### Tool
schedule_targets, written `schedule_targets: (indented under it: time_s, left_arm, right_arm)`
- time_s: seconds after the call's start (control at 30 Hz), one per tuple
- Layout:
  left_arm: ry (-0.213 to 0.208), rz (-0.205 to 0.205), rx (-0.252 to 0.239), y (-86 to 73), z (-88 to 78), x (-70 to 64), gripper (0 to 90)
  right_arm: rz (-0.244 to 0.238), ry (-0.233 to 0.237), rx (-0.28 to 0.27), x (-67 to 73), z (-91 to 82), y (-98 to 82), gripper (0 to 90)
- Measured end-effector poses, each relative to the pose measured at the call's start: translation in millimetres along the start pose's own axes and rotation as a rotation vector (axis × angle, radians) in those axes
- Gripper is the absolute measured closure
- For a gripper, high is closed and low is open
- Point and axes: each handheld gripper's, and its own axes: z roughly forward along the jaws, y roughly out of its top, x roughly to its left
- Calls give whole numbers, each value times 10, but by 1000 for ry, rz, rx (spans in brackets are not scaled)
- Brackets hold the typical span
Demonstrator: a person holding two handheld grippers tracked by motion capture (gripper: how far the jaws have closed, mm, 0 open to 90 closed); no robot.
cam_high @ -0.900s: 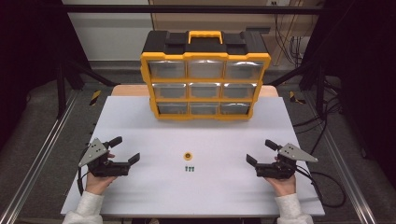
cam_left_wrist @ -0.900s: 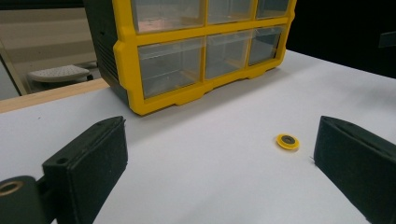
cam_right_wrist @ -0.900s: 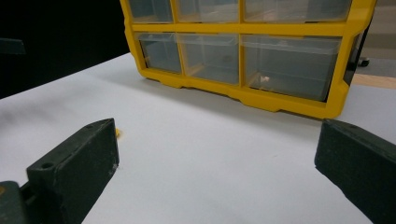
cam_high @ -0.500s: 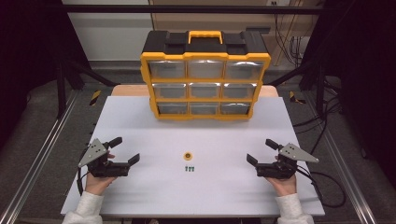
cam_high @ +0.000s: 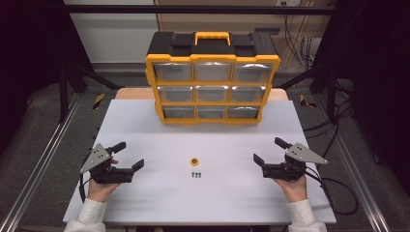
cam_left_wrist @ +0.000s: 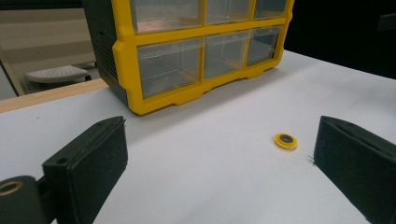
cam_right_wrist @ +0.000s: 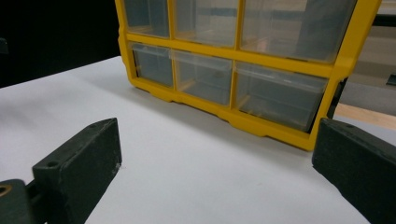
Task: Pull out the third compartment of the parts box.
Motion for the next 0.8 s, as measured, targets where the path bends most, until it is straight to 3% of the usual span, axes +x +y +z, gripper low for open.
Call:
schedule_targets:
  time_s: [0.27,0.3,0.5,0.8]
  left_arm:
    - [-1,-6,-4,-2,-9,6,25]
    - [0,-4,-2,-5,-6,4,25]
    - [1,-3,1,-9,-3,6,25]
    - [2,-3,3,-10,-7,10,25]
  right_arm:
    - [-72,-41,-13,61,31,212,30]
    - [-119,-64,-17,70,56,259,30]
    - [-167,-75,22,76,145,364,30]
    - [-245,-69,39,108,262,601,22]
